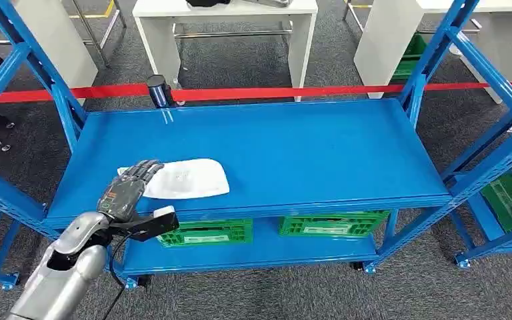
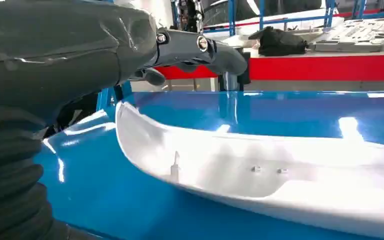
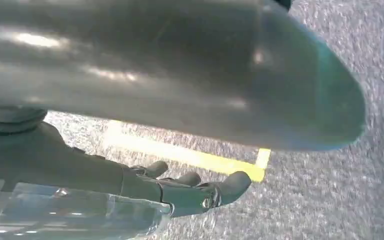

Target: Take the parts from the cabinet and place them on the table.

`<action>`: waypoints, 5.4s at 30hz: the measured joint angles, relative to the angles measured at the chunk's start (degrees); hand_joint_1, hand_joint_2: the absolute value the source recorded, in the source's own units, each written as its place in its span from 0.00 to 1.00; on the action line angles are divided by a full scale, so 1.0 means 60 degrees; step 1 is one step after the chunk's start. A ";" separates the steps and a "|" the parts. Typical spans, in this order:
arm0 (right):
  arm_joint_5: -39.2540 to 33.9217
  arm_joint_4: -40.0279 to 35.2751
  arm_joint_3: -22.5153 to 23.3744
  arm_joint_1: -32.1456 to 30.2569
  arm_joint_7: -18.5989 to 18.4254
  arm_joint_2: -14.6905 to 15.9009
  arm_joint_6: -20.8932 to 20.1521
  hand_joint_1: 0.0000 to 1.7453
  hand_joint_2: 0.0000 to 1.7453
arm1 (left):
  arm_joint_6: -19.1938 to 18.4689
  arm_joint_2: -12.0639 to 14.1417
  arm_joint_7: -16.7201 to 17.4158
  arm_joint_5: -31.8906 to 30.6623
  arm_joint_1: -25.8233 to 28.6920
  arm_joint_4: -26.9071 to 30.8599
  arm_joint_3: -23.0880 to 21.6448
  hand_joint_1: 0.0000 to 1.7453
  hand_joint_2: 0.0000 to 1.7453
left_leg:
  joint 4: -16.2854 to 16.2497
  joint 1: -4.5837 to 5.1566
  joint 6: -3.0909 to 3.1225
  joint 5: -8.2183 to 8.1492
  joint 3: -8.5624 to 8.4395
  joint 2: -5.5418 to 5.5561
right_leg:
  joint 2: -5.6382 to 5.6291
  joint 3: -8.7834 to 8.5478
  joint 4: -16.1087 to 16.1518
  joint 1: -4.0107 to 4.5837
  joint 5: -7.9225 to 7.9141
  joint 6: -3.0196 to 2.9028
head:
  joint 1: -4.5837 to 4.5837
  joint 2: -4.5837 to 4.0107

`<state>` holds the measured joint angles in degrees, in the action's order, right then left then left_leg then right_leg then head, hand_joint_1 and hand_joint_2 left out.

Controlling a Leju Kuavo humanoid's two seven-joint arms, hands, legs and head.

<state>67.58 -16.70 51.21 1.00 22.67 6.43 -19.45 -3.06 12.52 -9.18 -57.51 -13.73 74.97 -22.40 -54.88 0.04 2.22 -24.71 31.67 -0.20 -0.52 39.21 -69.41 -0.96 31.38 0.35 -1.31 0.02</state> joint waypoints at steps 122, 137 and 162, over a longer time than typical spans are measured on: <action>-0.0736 0.0248 -0.0707 0.0159 -0.0281 0.0087 0.0109 0.00 0.00 | -0.2573 -0.1629 -0.2765 0.8449 -0.0481 0.0800 0.1549 0.88 1.00 | -0.0073 0.0049 0.0046 -0.0052 -0.0016 -0.0005 | 0.0044 -0.0251 0.0760 0.0009 -0.0401 0.0039 | 0.0033 0.0000; -0.0907 0.0146 -0.0987 0.0519 -0.0608 -0.0102 0.0113 0.00 0.00 | -0.6401 -0.2441 -0.2910 1.5143 -0.0079 0.5283 0.0284 0.88 1.00 | -0.1455 0.0046 -0.0366 -0.1090 0.0530 0.0058 | 0.0061 -0.0870 0.1947 -0.0142 -0.1086 -0.0019 | -0.0015 0.0000; -0.0095 -0.2302 0.1552 -0.0621 -0.3282 -0.1067 -0.1246 0.00 0.00 | -0.5249 -0.1767 -0.2502 1.3555 -0.1302 0.5253 -0.1749 0.88 1.00 | -0.0448 0.0142 -0.0111 0.0382 0.0736 -0.0072 | 0.0043 -0.1700 0.1970 -0.0047 -0.0323 0.0302 | 0.0000 0.0000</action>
<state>67.01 -30.51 60.52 -2.72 2.97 0.02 -26.93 -34.56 1.92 -24.20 23.82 -21.54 106.48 -32.90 -57.57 0.89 1.56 -22.42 36.08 -0.63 -0.26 29.01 -57.58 -1.24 29.45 2.16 -1.31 0.02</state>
